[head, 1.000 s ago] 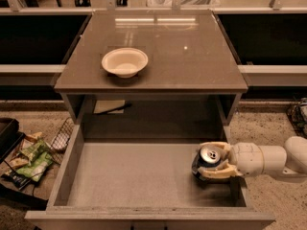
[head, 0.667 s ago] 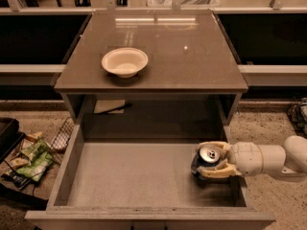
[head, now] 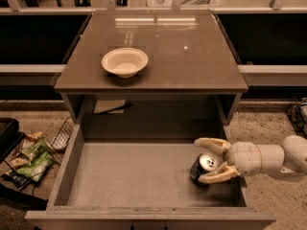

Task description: Place pepsi can into top drawer

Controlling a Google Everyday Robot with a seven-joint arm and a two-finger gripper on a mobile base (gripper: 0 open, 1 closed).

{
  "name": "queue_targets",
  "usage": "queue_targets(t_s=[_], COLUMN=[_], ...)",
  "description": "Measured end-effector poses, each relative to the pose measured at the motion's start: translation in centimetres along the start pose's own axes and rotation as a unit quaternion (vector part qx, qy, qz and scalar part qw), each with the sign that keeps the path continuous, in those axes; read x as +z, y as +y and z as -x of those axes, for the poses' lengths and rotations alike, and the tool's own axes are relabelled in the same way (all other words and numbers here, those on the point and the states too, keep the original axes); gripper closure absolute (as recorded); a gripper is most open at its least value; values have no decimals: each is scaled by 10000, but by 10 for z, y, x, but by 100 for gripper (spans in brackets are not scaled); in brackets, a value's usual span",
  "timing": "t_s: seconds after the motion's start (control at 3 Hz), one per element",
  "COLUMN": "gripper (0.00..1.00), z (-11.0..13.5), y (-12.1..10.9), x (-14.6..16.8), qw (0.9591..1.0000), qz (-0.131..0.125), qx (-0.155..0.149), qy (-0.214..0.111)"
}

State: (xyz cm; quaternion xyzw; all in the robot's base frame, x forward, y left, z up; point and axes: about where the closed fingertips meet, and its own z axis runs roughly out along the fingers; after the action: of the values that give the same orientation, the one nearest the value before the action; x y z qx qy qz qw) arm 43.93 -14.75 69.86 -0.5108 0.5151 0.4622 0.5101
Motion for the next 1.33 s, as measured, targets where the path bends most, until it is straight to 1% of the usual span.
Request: queue_targets(t_s=[0.33,0.67,1.0,1.33], gripper=[0,0,0,0], z=[0,0,35,99], y=[0,0,-16,-40], x=[1,1,4,6], qw=[10000,10000,9997,9962], qz=[10,10,192,661], qx=[-1,-1,-58,-37], qy=[-3,-3,148,566])
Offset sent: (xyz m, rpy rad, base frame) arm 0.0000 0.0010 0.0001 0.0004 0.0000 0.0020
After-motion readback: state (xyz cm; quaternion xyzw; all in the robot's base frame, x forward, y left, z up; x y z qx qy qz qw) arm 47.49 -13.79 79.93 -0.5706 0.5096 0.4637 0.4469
